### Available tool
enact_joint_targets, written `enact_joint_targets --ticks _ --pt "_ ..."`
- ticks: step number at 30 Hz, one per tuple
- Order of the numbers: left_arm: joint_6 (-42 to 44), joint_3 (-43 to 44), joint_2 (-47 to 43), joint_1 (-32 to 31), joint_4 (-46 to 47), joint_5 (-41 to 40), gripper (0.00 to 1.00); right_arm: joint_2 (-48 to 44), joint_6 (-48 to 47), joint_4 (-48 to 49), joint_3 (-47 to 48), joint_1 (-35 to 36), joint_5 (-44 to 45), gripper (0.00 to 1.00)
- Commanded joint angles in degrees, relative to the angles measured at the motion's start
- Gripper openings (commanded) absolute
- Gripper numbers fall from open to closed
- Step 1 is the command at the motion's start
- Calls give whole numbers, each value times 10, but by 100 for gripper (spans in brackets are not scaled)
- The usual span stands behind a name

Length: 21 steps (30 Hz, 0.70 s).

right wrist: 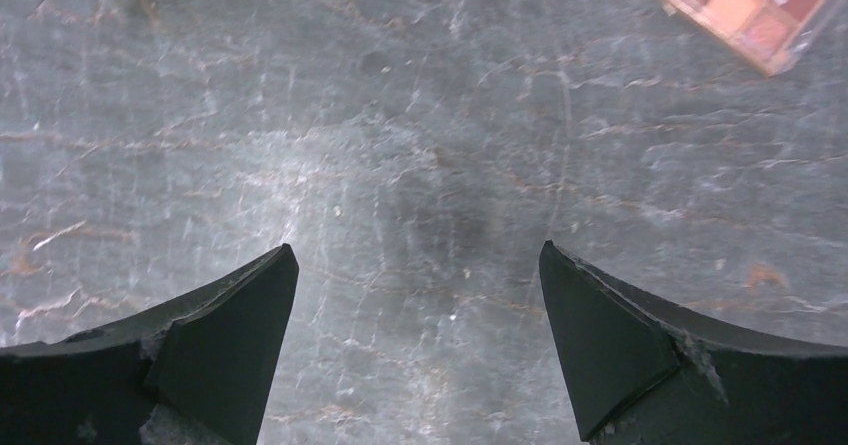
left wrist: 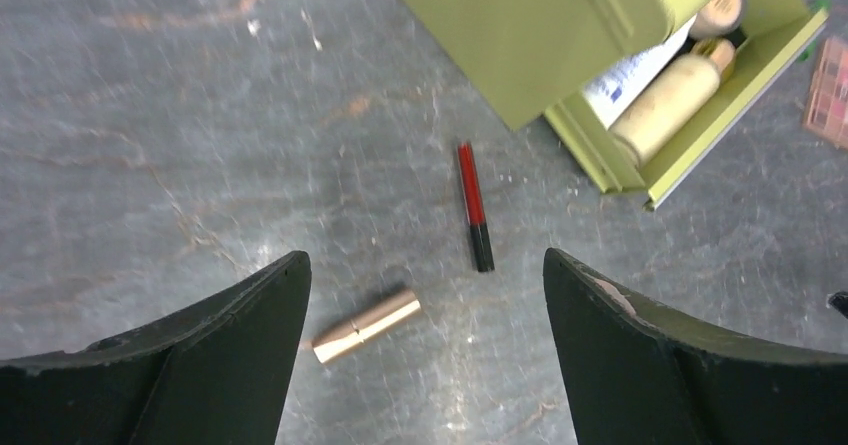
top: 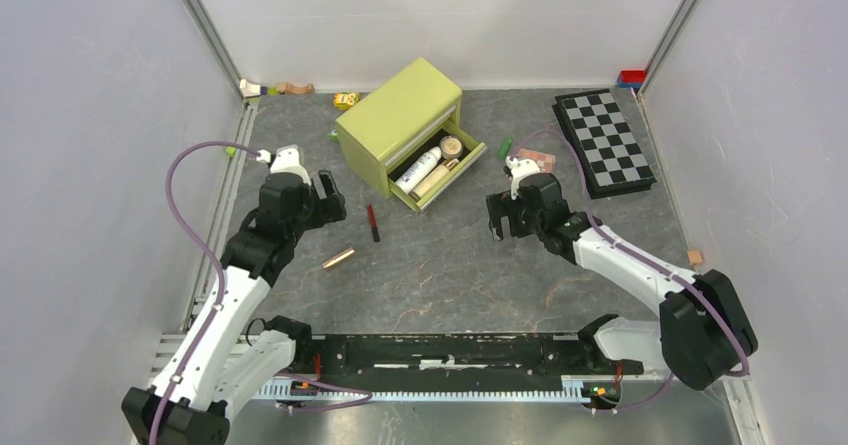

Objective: Organize the makeup
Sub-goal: Move the makeup to the center of the board.

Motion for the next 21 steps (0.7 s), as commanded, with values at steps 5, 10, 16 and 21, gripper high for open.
enact_joint_targets --ticks 5,10,16,21 --pt "-121 -72 1 2 -4 26 90 -53 40 53 -66 13 -80 98" --pt "-119 -151 -25 1 78 39 90 -66 50 62 -86 21 -90 98" --pt "-118 -175 43 0 112 20 91 -71 54 66 -92 26 -99 98" --pt "-116 -189 77 -25 137 -14 94 -74 52 62 -95 28 -103 98"
